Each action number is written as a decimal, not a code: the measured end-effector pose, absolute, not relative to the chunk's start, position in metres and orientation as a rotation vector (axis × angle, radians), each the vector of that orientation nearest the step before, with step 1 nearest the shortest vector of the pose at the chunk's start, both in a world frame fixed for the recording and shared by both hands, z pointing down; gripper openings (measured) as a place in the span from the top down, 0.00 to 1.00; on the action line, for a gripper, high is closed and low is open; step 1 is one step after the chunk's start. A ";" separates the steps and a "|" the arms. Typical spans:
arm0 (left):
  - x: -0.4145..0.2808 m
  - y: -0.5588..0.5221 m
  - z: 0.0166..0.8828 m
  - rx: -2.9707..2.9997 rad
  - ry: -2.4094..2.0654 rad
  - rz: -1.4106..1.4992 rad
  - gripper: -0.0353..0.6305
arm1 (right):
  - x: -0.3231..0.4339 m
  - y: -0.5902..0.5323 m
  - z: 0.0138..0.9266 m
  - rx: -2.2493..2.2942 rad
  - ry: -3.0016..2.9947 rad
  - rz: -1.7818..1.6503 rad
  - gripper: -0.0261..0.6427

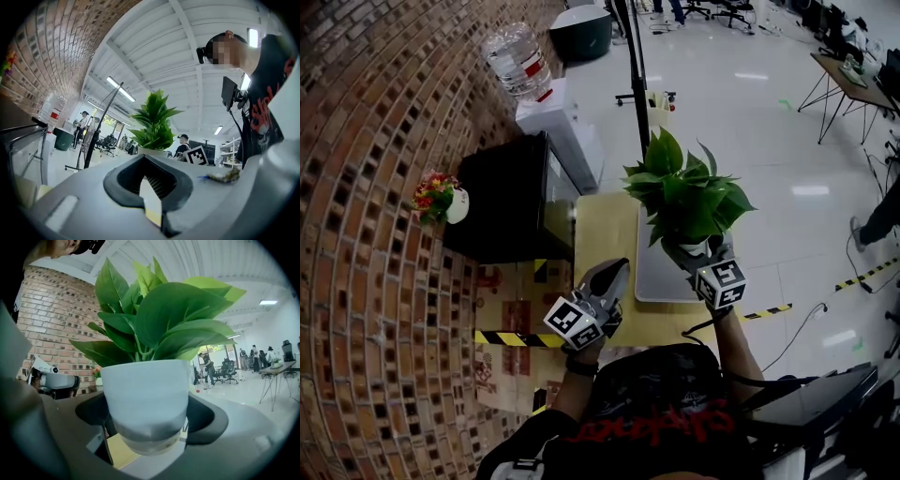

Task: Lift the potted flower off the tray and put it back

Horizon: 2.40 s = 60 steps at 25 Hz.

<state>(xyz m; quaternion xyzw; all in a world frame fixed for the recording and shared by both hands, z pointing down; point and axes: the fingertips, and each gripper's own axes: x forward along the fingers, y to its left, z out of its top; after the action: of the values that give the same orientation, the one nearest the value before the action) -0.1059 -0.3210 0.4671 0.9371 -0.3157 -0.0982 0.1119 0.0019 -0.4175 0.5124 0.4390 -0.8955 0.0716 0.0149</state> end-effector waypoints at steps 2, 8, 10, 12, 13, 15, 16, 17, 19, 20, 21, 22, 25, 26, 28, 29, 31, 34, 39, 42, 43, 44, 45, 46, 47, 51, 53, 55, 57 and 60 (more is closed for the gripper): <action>-0.105 -0.321 0.468 2.751 -0.921 -0.280 0.95 | 0.004 -0.416 0.507 1.377 -2.787 0.213 0.22; -0.102 -0.322 0.467 2.754 -0.921 -0.273 0.95 | 0.008 -0.412 0.498 1.398 -2.802 0.201 0.22; -0.102 -0.323 0.468 2.754 -0.918 -0.256 0.95 | 0.008 -0.410 0.493 1.399 -2.807 0.193 0.22; -0.100 -0.323 0.468 2.754 -0.905 -0.251 0.95 | 0.008 -0.411 0.488 1.406 -2.807 0.187 0.22; -0.100 -0.324 0.467 2.753 -0.901 -0.261 0.95 | 0.009 -0.411 0.486 1.411 -2.807 0.183 0.22; -0.100 -0.325 0.466 2.746 -0.902 -0.289 0.94 | 0.010 -0.411 0.485 1.411 -2.815 0.177 0.22; -0.101 -0.325 0.466 2.742 -0.906 -0.296 0.94 | 0.010 -0.411 0.485 1.409 -2.820 0.176 0.22; -0.101 -0.326 0.466 2.739 -0.909 -0.298 0.94 | 0.010 -0.410 0.485 1.407 -2.824 0.174 0.22; -0.101 -0.326 0.468 2.736 -0.912 -0.294 0.94 | 0.012 -0.409 0.485 1.416 -2.825 0.172 0.22; -0.101 -0.326 0.469 2.735 -0.912 -0.291 0.94 | 0.013 -0.409 0.485 1.421 -2.824 0.171 0.22; -0.101 -0.326 0.469 2.735 -0.912 -0.287 0.94 | 0.014 -0.409 0.486 1.422 -2.825 0.171 0.22; -0.101 -0.326 0.470 2.735 -0.912 -0.283 0.94 | 0.014 -0.409 0.486 1.423 -2.826 0.172 0.22; -0.100 -0.326 0.470 2.738 -0.914 -0.273 0.94 | 0.014 -0.408 0.487 1.419 -2.831 0.169 0.22; -0.100 -0.326 0.470 2.740 -0.913 -0.270 0.94 | 0.014 -0.408 0.486 1.417 -2.832 0.162 0.22; -0.099 -0.325 0.470 2.742 -0.915 -0.261 0.94 | 0.014 -0.409 0.487 1.416 -2.828 0.145 0.22; -0.099 -0.326 0.470 2.742 -0.917 -0.256 0.94 | 0.014 -0.411 0.490 1.416 -2.826 0.136 0.22; -0.100 -0.327 0.470 2.740 -0.924 -0.248 0.94 | 0.015 -0.414 0.498 1.422 -2.824 0.117 0.22; -0.104 -0.324 0.475 2.720 -0.943 -0.235 0.94 | 0.014 -0.413 0.514 1.426 -2.828 0.092 0.22; -0.112 -0.318 0.479 2.700 -0.996 -0.202 0.94 | 0.009 -0.412 0.543 1.417 -2.851 0.047 0.22; -0.110 -0.315 0.486 2.688 -1.005 -0.166 0.94 | 0.019 -0.414 0.570 1.465 -2.786 0.082 0.22; -0.112 -0.315 0.489 2.687 -1.012 -0.157 0.94 | 0.020 -0.416 0.579 1.474 -2.770 0.097 0.22; -0.115 -0.315 0.493 2.685 -1.024 -0.152 0.94 | 0.020 -0.419 0.588 1.475 -2.758 0.113 0.22; -0.119 -0.315 0.495 2.679 -1.041 -0.148 0.94 | 0.018 -0.423 0.599 1.468 -2.748 0.131 0.22; -0.123 -0.315 0.496 2.670 -1.061 -0.143 0.94 | 0.016 -0.425 0.610 1.454 -2.739 0.151 0.22; -0.125 -0.315 0.496 2.662 -1.079 -0.138 0.94 | 0.013 -0.428 0.622 1.436 -2.731 0.169 0.22; -0.133 -0.311 0.499 2.633 -1.136 -0.121 0.94 | 0.011 -0.436 0.660 1.387 -2.689 0.211 0.22; -0.132 -0.311 0.497 2.612 -1.154 -0.123 0.94 | 0.014 -0.442 0.678 1.384 -2.663 0.218 0.22; -0.134 -0.309 0.499 2.593 -1.183 -0.092 0.94 | 0.014 -0.447 0.695 1.388 -2.651 0.230 0.22; -0.136 -0.306 0.501 2.576 -1.207 -0.063 0.94 | 0.013 -0.449 0.712 1.387 -2.643 0.253 0.22; -0.137 -0.307 0.504 2.565 -1.223 -0.051 0.94 | 0.011 -0.458 0.735 1.373 -2.624 0.271 0.22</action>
<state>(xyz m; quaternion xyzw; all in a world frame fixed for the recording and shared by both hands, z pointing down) -0.1368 -0.3070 0.5039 0.8923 -0.4257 -0.0176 0.1492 0.0112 -0.4584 0.7351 0.4601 -0.8792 0.0908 0.0839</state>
